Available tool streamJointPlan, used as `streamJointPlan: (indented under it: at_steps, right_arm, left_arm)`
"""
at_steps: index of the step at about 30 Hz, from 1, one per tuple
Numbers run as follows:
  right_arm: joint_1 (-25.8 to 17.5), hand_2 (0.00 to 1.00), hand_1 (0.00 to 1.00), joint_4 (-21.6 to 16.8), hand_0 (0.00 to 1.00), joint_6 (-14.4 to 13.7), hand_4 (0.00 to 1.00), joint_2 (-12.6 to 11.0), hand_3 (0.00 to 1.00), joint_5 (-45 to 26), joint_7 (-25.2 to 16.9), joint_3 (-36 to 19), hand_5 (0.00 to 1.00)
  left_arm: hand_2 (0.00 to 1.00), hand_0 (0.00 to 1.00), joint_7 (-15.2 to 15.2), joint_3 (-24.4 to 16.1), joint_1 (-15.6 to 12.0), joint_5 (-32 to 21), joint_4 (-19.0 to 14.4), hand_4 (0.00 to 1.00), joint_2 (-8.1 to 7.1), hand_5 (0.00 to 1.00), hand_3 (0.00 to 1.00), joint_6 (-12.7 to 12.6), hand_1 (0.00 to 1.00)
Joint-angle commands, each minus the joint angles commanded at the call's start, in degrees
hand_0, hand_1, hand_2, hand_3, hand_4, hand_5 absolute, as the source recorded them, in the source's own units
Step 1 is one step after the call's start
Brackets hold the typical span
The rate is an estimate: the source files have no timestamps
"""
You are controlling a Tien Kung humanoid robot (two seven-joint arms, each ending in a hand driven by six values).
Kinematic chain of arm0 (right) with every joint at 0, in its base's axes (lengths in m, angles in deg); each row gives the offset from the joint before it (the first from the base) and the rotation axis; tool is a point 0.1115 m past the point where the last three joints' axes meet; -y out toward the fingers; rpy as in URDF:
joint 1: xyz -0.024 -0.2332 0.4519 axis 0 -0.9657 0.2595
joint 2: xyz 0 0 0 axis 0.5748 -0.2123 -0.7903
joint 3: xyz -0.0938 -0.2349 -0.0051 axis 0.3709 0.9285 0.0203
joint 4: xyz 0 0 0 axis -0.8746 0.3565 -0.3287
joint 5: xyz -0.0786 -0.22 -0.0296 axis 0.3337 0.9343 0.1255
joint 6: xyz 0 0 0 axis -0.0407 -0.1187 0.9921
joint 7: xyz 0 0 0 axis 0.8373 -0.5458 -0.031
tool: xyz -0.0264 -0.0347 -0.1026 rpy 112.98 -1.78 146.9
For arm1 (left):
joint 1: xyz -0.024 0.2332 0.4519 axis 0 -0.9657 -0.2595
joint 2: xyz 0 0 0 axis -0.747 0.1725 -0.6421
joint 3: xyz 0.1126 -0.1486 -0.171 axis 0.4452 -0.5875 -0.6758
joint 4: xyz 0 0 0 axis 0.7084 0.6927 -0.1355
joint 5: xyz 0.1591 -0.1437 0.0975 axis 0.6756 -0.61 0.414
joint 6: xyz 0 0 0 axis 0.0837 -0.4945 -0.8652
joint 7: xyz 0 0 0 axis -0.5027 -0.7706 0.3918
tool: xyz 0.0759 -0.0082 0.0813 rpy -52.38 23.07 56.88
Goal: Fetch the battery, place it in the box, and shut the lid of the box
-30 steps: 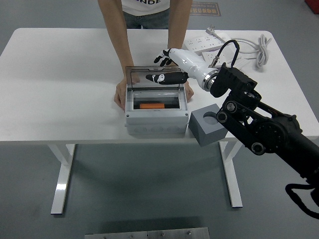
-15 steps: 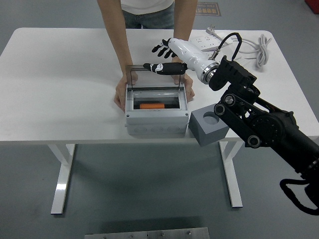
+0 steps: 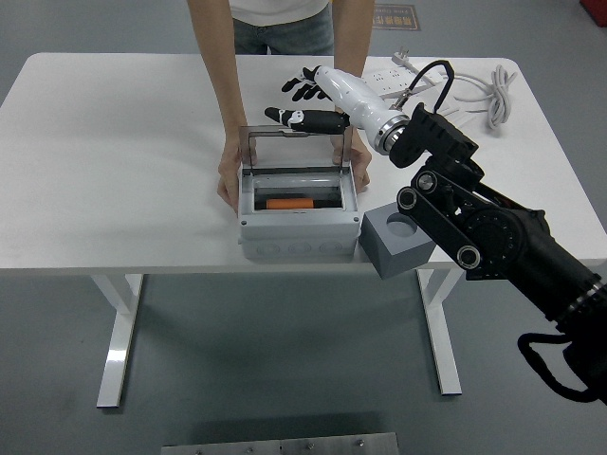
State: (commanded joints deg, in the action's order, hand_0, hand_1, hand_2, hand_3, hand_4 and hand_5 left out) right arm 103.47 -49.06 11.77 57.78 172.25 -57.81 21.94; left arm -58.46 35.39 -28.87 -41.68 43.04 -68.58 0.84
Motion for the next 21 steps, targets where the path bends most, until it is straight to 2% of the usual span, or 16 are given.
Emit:
streamJointPlan:
  at_steps: [2,3,21]
  right_arm:
    - [0.2,0.765,0.785,1.0,0.925,-0.1,0.979,0.3,0.798,-0.2,-0.1,0.3,0.998]
    - [0.2,0.778,0.805,1.4,0.962,-0.1,0.998,0.4,0.813,-0.3,-0.2,0.4,0.998]
    - [0.4,0.786,0.813,5.4,0.985,-0.2,0.998,1.7,0.823,-1.8,-0.4,3.6,0.998]
  left_arm:
    - [0.585,0.619,0.0,-0.1,0.2,0.1,0.0,0.594,-0.02,0.01,0.596,0.0,0.69]
    - [0.585,0.621,0.0,-0.1,0.2,0.2,0.0,0.593,-0.02,0.012,0.596,0.1,0.689]
    - [0.584,0.621,-0.2,-0.4,0.7,0.9,0.0,0.593,-0.05,0.014,0.596,0.3,0.689]
